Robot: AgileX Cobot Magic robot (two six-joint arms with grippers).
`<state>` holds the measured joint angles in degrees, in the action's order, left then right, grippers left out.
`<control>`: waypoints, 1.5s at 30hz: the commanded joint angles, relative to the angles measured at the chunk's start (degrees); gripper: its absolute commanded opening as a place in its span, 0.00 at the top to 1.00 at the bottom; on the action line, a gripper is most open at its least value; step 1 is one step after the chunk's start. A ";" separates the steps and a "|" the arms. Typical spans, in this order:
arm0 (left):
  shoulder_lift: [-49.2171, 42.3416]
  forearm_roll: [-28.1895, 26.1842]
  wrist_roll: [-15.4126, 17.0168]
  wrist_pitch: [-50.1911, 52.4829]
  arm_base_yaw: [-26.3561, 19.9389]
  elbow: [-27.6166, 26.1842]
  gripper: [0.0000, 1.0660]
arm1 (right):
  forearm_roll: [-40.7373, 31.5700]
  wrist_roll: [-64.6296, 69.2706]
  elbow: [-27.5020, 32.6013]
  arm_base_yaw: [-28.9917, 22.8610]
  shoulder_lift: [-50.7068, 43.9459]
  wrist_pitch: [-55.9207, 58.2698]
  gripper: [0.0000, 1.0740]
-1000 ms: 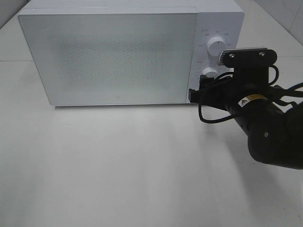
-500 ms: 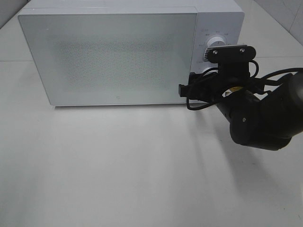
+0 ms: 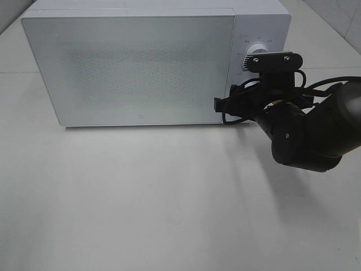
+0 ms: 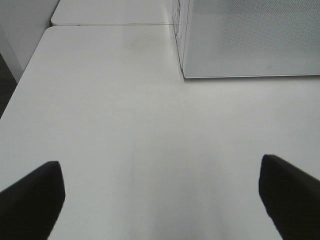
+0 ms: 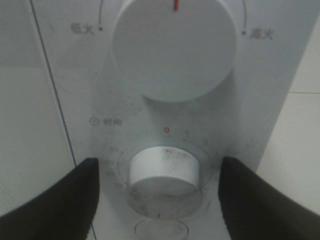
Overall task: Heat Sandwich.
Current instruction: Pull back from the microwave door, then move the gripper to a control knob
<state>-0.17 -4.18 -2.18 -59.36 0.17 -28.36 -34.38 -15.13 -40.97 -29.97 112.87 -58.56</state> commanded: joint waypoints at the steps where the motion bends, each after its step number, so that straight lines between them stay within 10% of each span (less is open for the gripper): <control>1: -1.55 0.11 -0.17 0.46 0.06 0.11 0.05 | 0.92 0.06 -0.52 0.06 0.00 0.80 0.53; 9: -1.55 0.11 -0.17 0.46 0.06 0.11 0.05 | 0.92 0.06 -0.52 0.06 0.00 0.69 0.94; 45: -1.55 0.11 -0.17 0.46 0.06 0.11 0.05 | 1.66 37.36 -0.52 0.57 0.00 -7.39 0.93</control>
<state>-0.17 -4.18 -2.18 -59.36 0.17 -28.36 -34.21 17.13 -40.79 -29.85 113.50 -61.13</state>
